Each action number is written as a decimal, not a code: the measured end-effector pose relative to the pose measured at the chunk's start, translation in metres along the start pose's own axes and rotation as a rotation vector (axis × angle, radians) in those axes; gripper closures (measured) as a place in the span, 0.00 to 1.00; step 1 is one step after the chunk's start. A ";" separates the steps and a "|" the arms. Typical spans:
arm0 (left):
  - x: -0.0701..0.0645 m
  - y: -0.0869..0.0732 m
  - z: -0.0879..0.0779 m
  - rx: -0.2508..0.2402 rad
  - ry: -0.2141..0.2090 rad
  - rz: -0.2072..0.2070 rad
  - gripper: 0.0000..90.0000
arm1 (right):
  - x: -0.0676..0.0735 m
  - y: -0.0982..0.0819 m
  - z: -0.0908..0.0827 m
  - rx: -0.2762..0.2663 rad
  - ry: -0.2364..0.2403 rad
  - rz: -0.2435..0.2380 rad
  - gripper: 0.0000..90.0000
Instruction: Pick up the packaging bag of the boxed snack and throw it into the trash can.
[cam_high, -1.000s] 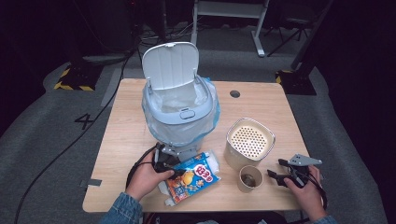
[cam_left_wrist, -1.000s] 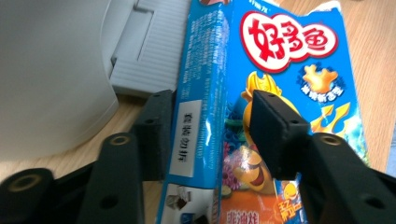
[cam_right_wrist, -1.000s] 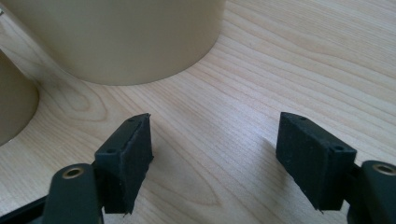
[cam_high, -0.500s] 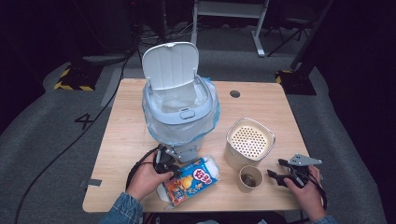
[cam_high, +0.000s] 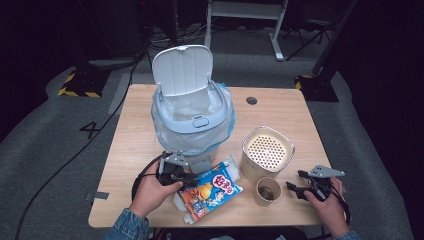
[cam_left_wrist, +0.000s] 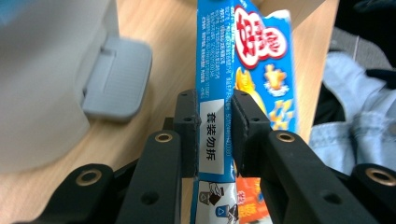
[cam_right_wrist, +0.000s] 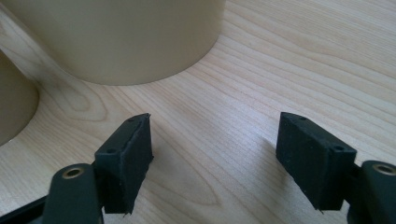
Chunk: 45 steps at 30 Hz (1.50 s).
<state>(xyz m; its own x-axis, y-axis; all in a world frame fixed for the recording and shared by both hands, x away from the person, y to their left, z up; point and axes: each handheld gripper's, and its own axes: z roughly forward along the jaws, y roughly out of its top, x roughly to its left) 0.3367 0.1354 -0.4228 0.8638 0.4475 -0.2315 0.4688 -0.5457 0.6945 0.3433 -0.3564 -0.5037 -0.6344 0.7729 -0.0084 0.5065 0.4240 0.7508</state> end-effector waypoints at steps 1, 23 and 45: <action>-0.001 0.001 -0.002 -0.016 0.004 0.004 0.83 | 0.000 0.000 0.000 0.000 0.000 -0.001 0.30; -0.015 0.031 -0.058 -0.435 -0.002 0.096 0.83 | 0.000 0.000 0.000 0.000 -0.001 0.000 0.30; -0.002 0.085 -0.097 -0.564 -0.018 0.174 0.83 | 0.000 0.000 0.000 0.000 0.000 0.000 0.30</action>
<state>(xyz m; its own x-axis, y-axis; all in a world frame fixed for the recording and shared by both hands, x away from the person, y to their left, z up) 0.3564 0.1568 -0.2974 0.9245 0.3704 -0.0902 0.1539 -0.1462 0.9772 0.3432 -0.3564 -0.5037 -0.6341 0.7732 -0.0086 0.5065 0.4238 0.7509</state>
